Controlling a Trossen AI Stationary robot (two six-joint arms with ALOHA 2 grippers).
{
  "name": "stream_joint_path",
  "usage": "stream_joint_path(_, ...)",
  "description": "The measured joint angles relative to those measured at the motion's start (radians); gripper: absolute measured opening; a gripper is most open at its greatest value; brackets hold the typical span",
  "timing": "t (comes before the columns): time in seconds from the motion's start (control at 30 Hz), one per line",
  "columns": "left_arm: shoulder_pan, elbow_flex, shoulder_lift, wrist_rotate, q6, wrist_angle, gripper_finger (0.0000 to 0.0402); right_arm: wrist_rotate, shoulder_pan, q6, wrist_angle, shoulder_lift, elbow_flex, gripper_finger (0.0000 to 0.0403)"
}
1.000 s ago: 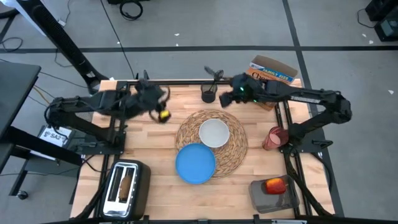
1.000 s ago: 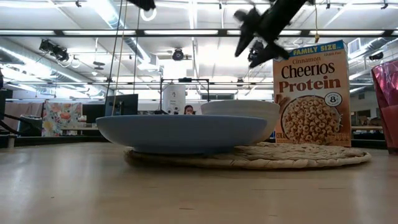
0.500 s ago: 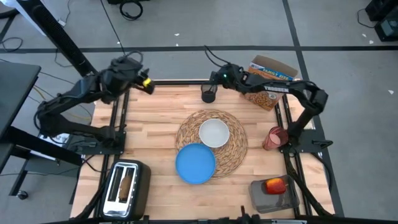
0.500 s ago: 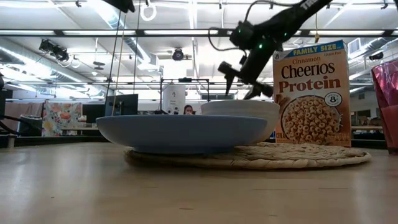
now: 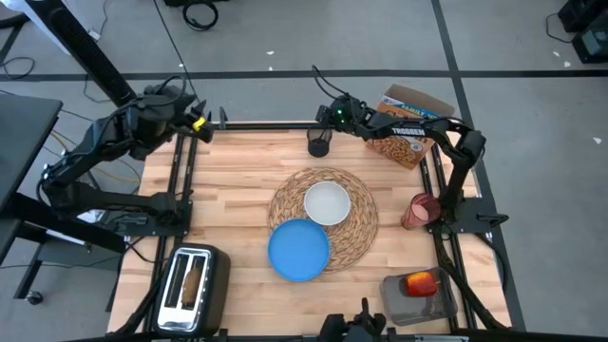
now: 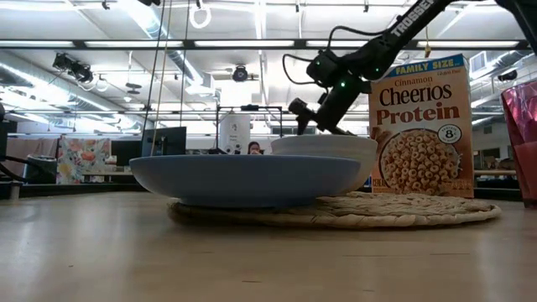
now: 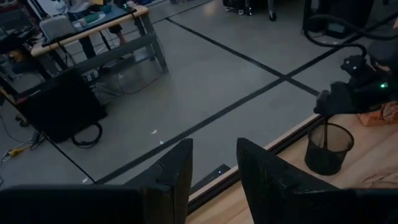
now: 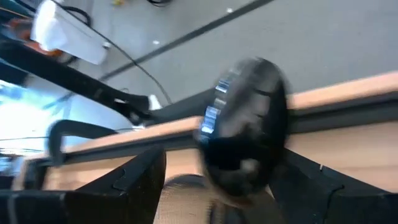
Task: Arrange a breakfast setting
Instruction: Put the black spoon on the brown placemat to the right of the white bowl
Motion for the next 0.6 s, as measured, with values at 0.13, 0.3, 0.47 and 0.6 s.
stream_joint_path(0.13,0.0,0.0,-0.012,0.0,0.03,-0.005,0.0132,0.007,0.013,-0.003,0.04,-0.008,0.0,0.0228)
stream_joint_path(0.3,0.0,0.0,-0.013,0.015,0.029,-0.009,0.0132,0.01,0.014,-0.006,0.028,-0.01,0.0,0.0171)
stream_joint_path(0.47,-0.001,0.0,-0.013,0.104,0.063,-0.016,0.0132,0.043,0.018,-0.05,0.035,-0.01,0.0,0.011)
stream_joint_path(0.6,-0.001,0.0,-0.011,0.106,0.074,-0.016,0.0132,0.046,0.018,-0.053,0.041,-0.01,0.0,0.0064)
